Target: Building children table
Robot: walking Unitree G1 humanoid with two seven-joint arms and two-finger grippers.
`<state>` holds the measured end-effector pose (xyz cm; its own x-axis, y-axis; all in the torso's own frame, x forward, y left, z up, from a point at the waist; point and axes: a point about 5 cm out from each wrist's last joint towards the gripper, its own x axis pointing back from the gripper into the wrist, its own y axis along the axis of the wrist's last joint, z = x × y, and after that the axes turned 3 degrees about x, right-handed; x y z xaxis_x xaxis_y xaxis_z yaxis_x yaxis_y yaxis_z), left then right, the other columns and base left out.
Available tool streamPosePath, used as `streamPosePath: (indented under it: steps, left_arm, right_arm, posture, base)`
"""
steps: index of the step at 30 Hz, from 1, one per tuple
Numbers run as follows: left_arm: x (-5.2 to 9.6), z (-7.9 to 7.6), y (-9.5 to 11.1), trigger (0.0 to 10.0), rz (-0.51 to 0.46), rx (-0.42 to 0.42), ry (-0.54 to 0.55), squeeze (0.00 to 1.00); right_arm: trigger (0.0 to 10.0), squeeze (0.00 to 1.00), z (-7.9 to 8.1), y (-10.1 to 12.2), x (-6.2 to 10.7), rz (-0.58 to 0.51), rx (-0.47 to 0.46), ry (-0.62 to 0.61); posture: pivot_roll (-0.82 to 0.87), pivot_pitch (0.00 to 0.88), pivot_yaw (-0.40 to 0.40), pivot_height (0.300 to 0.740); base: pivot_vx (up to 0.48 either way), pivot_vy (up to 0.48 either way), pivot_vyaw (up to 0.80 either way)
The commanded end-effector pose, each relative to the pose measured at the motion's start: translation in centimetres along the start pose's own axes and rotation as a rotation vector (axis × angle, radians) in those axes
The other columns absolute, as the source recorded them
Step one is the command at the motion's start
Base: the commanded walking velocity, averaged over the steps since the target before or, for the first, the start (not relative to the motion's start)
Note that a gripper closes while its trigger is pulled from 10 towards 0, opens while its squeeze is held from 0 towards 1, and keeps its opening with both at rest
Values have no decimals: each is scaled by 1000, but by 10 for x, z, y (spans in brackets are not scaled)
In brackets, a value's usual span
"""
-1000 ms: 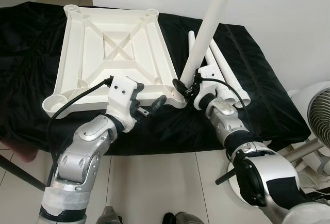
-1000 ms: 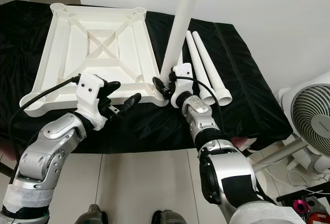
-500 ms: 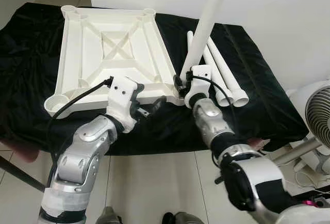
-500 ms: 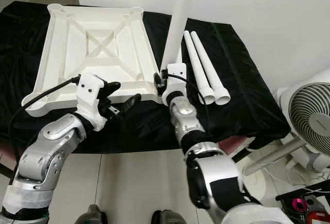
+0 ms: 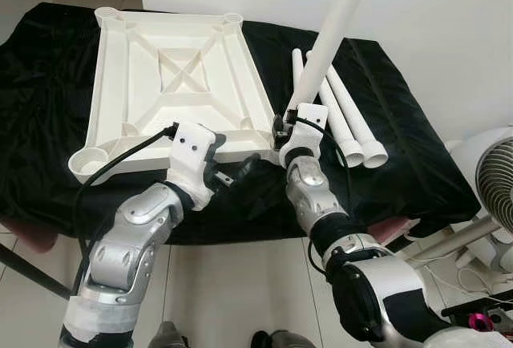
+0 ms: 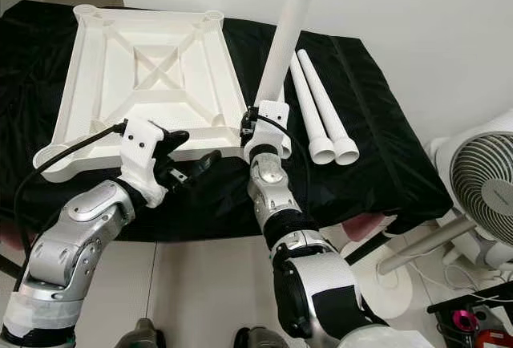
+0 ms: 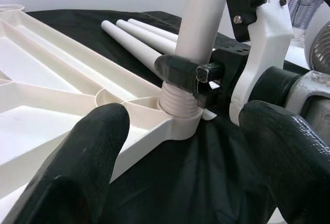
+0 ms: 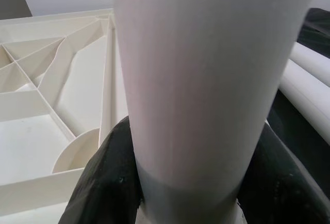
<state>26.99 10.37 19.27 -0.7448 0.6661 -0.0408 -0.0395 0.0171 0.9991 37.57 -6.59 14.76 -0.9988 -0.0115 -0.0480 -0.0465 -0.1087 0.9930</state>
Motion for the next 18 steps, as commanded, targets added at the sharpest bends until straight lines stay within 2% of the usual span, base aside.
streamPosePath:
  steps: [1, 5, 6, 7, 8, 11, 13, 14, 18]
  left_arm:
    - [-1, -2, -2, 10000, 12, 8, 25, 0]
    - [-1, -2, -3, 10000, 13, 8, 23, 0]
    - [-1, -2, -3, 10000, 13, 8, 22, 0]
    - [-1, -2, -3, 10000, 13, 9, 21, 0]
    - [-2, -3, -3, 10000, 12, 10, 20, 0]
    - [-2, -3, -3, 10000, 12, 10, 20, 0]
    - [-1, -4, -3, 10000, 12, 13, 20, 0]
    - [-2, -4, -3, 10000, 11, 15, 20, 0]
    - [-2, -5, -2, 10000, 10, 16, 20, 0]
  right_arm:
    - [10000, 0, -5, -22, 8, 101, 1, -32]
    - [10000, 0, -5, -20, 8, 86, 14, -28]
    - [10000, 275, -5, -18, 7, 73, 6, -6]
    - [10000, 275, -5, -17, 7, 63, 1, 10]
    - [10000, 1000, -6, -15, 7, 46, 10, 24]
    - [10000, 1000, -6, -14, 7, 34, 17, 32]
    - [10000, 1000, -9, -4, 6, -41, -2, 121]
    - [10000, 478, -12, -1, 6, -67, 0, 172]
    - [10000, 478, -14, 1, 6, -81, 4, 205]
  posture:
    - [80, 50, -114, 740]
    - [78, 52, -113, 740]
    - [79, 54, -115, 740]
    - [79, 54, -115, 740]
    - [78, 53, -114, 740]
    - [78, 53, -114, 740]
    - [78, 57, -115, 740]
    - [78, 57, -115, 740]
    - [78, 57, -115, 740]
  base:
    - [0, 0, 0]
    - [0, 0, 0]
    - [0, 0, 0]
    - [0, 0, 0]
    - [0, 0, 0]
    - [0, 0, 0]
    - [0, 0, 0]
    - [0, 0, 0]
    - [0, 0, 0]
